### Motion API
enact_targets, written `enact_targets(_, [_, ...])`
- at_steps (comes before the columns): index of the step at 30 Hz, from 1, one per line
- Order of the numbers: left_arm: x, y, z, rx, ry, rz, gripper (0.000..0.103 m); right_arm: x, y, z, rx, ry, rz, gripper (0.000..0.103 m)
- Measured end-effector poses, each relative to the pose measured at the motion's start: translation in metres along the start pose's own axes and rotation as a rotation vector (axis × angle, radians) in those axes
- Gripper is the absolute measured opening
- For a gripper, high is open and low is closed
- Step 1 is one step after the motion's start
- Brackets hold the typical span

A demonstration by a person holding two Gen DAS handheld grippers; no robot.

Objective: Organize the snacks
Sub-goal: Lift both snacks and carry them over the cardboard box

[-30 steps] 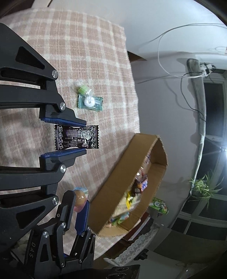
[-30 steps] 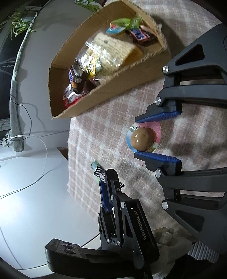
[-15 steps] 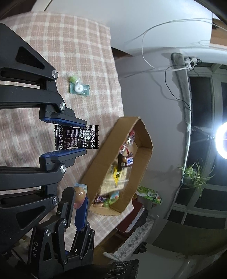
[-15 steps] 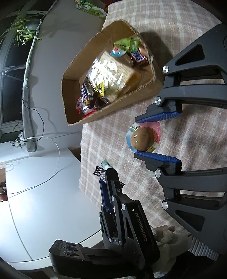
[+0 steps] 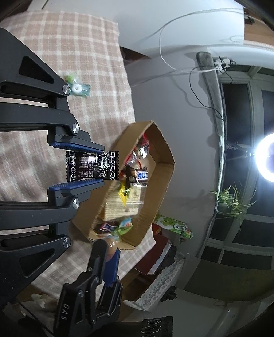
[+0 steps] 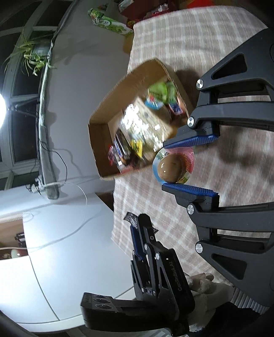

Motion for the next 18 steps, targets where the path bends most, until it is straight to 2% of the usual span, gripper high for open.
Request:
enact_targets(9, [-0.020, -0.023, 0.023, -0.030, 0.030, 0.010, 0.023, 0.005, -0.014, 0.037, -0.022, 0.052, 0.022, 0.035])
enact_targets(18, [-0.045, -0.035, 0.044, -0.054, 0.049, -0.002, 0.023, -0.011, -0.022, 0.076, -0.075, 0.078, 0.011, 0.035])
Point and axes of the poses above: each gripper's, at about its wrist camera, not at the fingertips, and x roughly against the way its jaws point, z to its right, y to its underside, the point moved 6 cm from there along -x, roughly the way its jaws point, and after that the axes turned 1 degree about z, right-handed, at the moved point
